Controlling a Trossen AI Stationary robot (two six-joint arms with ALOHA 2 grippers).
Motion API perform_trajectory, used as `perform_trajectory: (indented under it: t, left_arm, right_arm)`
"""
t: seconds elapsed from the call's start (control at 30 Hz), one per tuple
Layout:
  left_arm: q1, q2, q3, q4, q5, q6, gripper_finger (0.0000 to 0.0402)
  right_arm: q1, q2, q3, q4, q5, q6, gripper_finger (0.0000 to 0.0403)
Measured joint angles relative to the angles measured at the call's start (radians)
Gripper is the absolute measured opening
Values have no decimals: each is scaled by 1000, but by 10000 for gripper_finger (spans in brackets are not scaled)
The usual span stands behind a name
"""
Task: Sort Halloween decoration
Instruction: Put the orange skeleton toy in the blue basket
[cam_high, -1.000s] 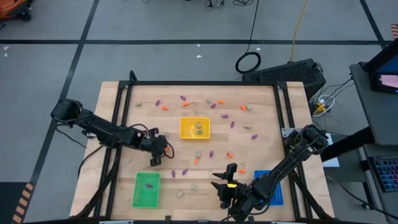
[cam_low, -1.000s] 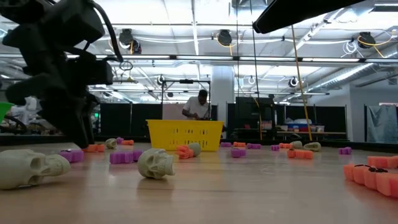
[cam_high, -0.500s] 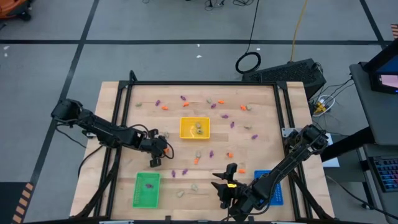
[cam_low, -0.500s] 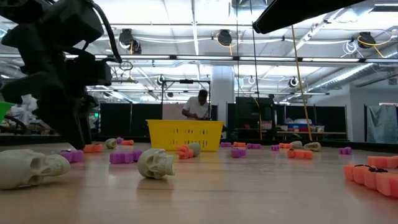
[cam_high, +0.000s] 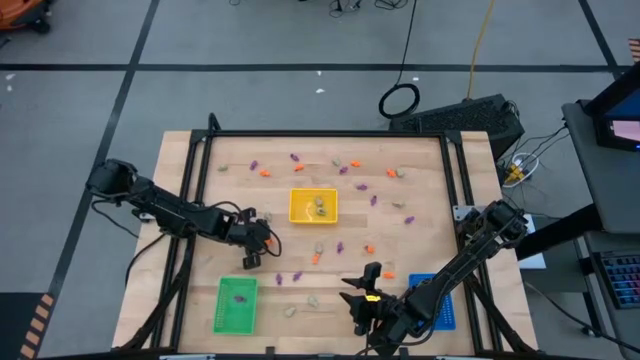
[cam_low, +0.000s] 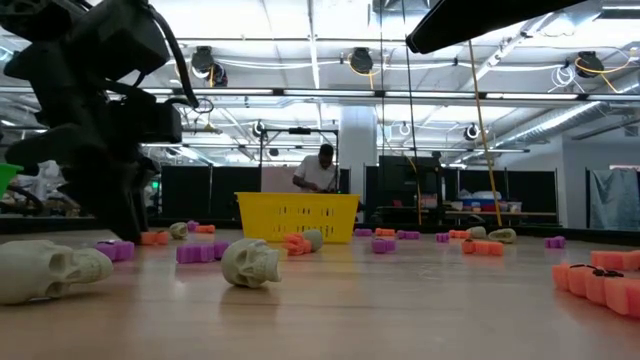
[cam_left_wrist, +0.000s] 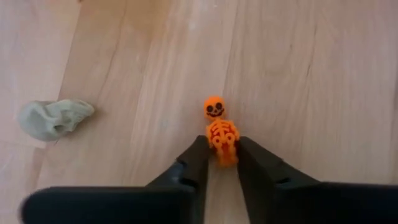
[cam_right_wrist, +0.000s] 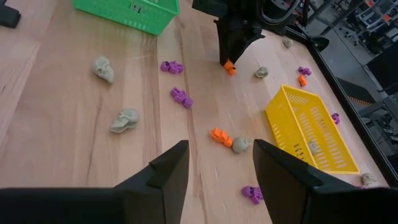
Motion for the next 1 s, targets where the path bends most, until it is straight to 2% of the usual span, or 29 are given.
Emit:
perform_trajectory:
  t: [0.13, 0.23, 0.4, 0.6, 1.0]
  left_arm:
    - [-3, -20, -2, -2, 1, 3, 22]
    - [-14, -38, 2, -13, 2, 8, 11]
    - [-40, -71, 35, -12, 13, 40, 14]
    - [-67, -102, 90, 30, 11, 113, 15]
    - [-112, -114, 221, 152, -22, 409, 15]
  right_arm:
    - [0, 0, 0, 1, 0, 1, 164]
    - [-2, 0, 0, 12, 0, 1, 164]
    - [-19, 0, 0, 79, -2, -34, 164]
    - [-50, 5, 0, 195, -80, -115, 164]
    - [-73, 15, 0, 257, -104, -193, 164]
